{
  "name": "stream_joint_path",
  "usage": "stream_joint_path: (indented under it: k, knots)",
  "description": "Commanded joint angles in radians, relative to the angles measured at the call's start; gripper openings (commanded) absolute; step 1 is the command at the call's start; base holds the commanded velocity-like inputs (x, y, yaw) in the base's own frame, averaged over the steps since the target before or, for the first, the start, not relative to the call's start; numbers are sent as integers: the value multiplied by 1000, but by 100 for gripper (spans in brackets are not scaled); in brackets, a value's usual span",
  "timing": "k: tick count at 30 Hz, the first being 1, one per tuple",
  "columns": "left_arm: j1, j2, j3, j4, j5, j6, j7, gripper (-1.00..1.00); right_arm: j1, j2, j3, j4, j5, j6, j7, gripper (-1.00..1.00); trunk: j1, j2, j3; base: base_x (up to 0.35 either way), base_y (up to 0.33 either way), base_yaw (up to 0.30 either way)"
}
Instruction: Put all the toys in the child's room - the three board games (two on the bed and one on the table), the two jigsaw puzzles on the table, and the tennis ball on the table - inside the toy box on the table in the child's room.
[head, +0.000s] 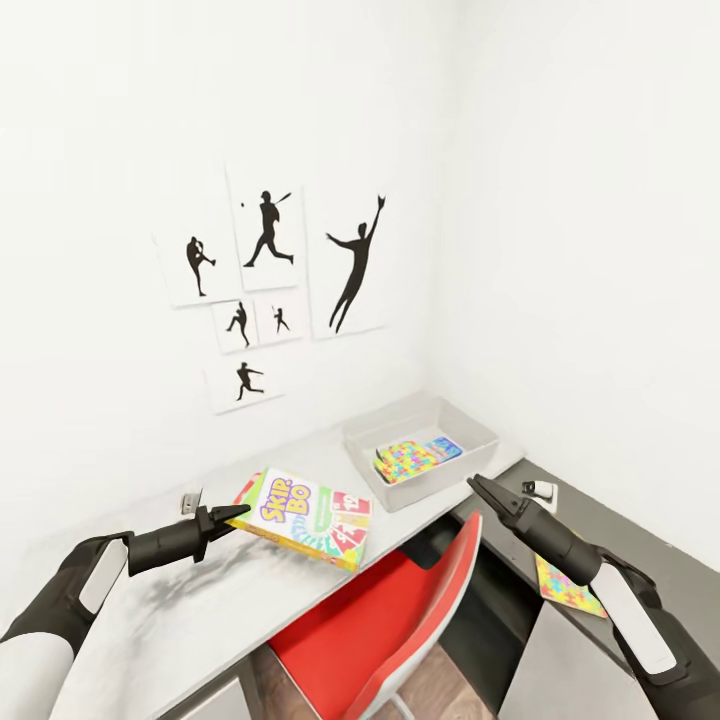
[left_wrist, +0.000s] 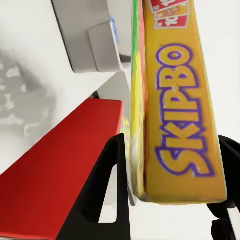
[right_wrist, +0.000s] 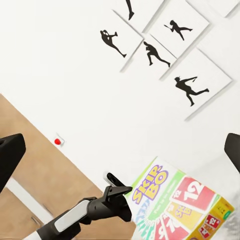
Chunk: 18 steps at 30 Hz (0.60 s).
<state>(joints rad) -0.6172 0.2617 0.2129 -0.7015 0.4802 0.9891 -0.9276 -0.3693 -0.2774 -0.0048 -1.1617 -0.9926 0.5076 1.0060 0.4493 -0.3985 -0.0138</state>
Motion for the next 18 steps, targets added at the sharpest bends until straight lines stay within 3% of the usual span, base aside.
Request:
stream_joint_path:
  k: [1, 18]
  knots:
    - [-1, 0, 2, 0, -3, 3, -5, -100, 0, 0, 0, 0, -8, 8, 0, 100, 1, -2, 0, 77, -252, 175]
    - [-1, -1, 2, 2, -4, 3, -4, -100, 0, -1, 0, 0, -8, 8, 0, 100, 1, -2, 25, 73, -130, 158]
